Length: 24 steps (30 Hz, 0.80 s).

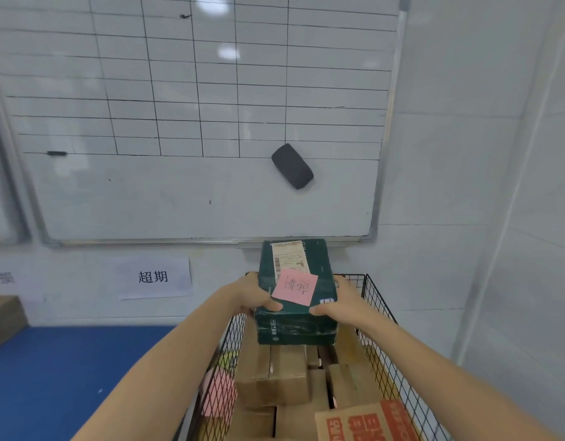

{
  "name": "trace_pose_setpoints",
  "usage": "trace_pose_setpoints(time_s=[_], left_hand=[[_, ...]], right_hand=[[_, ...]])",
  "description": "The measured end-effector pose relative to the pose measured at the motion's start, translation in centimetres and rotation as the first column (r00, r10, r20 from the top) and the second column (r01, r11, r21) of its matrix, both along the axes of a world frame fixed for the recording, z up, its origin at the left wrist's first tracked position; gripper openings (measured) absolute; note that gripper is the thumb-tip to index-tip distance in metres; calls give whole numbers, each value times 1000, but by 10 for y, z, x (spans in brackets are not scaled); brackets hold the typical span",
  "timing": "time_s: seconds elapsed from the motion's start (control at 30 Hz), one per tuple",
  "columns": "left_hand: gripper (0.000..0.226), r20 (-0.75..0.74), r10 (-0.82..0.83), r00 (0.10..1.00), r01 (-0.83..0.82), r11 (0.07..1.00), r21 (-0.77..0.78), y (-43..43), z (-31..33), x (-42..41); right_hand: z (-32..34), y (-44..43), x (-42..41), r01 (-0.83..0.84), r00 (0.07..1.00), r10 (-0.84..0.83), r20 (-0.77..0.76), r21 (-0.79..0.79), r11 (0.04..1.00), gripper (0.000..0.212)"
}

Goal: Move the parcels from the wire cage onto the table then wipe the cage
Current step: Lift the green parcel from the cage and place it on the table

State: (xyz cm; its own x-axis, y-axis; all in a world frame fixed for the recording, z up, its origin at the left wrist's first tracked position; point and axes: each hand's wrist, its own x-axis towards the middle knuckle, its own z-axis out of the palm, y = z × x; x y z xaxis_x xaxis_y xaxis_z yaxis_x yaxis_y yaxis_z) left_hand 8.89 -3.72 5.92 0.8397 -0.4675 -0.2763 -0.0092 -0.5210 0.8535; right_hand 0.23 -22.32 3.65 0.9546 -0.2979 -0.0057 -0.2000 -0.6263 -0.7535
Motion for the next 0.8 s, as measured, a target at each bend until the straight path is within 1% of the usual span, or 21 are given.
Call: trace_pose_setpoints(time_s=[0.03, 0.07, 0.17, 0.27, 0.33, 0.43, 0.57, 0.63, 0.7, 0.77, 0.8], left_hand=[[71, -13, 3, 1000, -3, 1000, -9, 0, -1, 0], [79, -29, 5, 1000, -6, 1000, -17, -1, -4, 3], [88, -85, 35, 996, -40, 998, -55, -4, -7, 4], [93, -72, 75, 995, -76, 997, -11, -6, -11, 1], [91, -82, 106, 991, -109, 994, -31, -6, -16, -1], [85, -128, 123, 984, -138, 983, -118, -3, -22, 0], [77, -116, 88, 989, -97, 992, -75, 8, -18, 4], [72, -105, 69, 992, -76, 995, -58, 13, -15, 4], [67, -92, 48, 995, -53, 997, -52, 18, -13, 5], [62, -71, 30, 997, -33, 999, -42, 23, -13, 8], [60, -49, 36, 998, -38, 999, -35, 25, -13, 9]], right_hand=[[0, 0, 0, -13, 1000, 13, -1, 18, 1000, 60], [-1, -2, 0, -20, 1000, 20, -7, 21, 1000, 63], [-4, -4, 3, -10, 1000, 10, -4, 39, 999, 79], [-9, -5, 7, 2, 1000, -2, -15, 39, 999, 99], [-10, -5, 8, -16, 1000, 15, 14, 11, 1000, 112], [-12, -7, 9, -32, 999, 33, 42, -27, 999, 121], [-9, -15, 14, -47, 997, 50, 50, -72, 996, 130], [-9, -17, 16, -62, 996, 69, 51, -133, 989, 128], [-8, -20, 17, -8, 998, 20, 58, -199, 980, 126], [-6, -25, 19, 64, 997, -51, 55, -276, 959, 131], [-4, -28, 20, 73, 997, -61, 49, -284, 956, 131]])
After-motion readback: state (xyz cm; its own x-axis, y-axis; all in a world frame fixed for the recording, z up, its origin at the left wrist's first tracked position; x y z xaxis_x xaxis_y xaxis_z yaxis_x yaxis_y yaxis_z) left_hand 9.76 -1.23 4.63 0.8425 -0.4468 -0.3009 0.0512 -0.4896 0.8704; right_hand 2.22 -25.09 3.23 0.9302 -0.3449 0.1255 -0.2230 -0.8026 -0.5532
